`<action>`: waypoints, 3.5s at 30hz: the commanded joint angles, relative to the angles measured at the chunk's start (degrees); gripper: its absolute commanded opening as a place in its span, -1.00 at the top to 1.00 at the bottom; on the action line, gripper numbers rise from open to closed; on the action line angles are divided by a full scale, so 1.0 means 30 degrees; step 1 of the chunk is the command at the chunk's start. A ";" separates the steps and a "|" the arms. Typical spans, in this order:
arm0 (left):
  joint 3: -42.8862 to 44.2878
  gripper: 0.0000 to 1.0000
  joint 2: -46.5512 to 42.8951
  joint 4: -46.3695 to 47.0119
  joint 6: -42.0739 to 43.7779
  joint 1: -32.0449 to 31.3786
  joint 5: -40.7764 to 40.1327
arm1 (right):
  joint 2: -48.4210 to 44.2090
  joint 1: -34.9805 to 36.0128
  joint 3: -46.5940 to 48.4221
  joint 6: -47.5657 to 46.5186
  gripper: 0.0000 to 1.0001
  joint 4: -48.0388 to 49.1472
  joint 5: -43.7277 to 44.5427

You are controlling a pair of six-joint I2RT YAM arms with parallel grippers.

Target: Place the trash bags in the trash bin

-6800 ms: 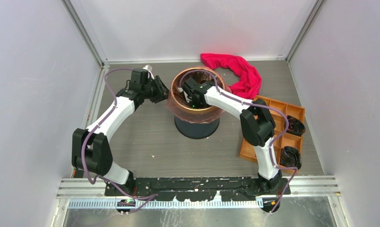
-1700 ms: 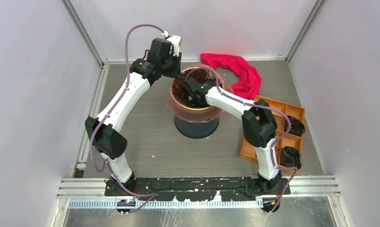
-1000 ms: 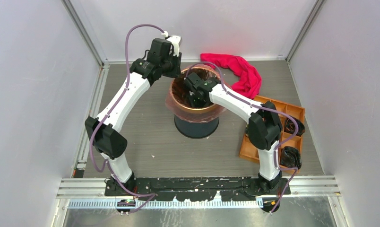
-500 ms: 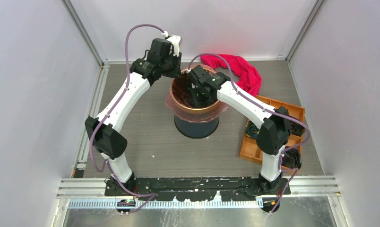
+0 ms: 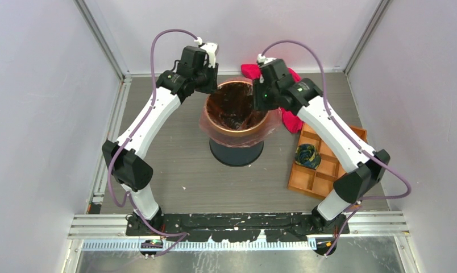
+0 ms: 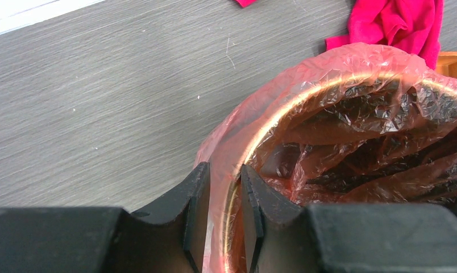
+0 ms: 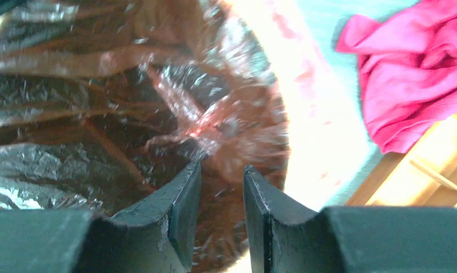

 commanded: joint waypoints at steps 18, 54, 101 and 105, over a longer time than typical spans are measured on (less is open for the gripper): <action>-0.0335 0.45 -0.0514 0.0132 0.0345 0.0308 -0.0782 | -0.2207 -0.2515 -0.2093 0.1058 -0.12 0.4847 0.1752; -1.0971 0.07 -0.7941 0.5790 -1.0236 0.4690 0.0246 | -0.7975 -0.6516 -1.2616 0.8179 0.04 1.1468 0.1717; -1.4249 0.76 -0.6537 0.9225 -1.2447 0.1954 0.0115 | -0.7427 -0.5930 -1.5289 1.1254 0.21 1.4874 0.0873; -1.4098 0.71 -0.6661 0.9046 -1.2194 0.2038 0.0046 | -0.7679 -0.6130 -1.4905 1.0732 0.14 1.4238 0.0804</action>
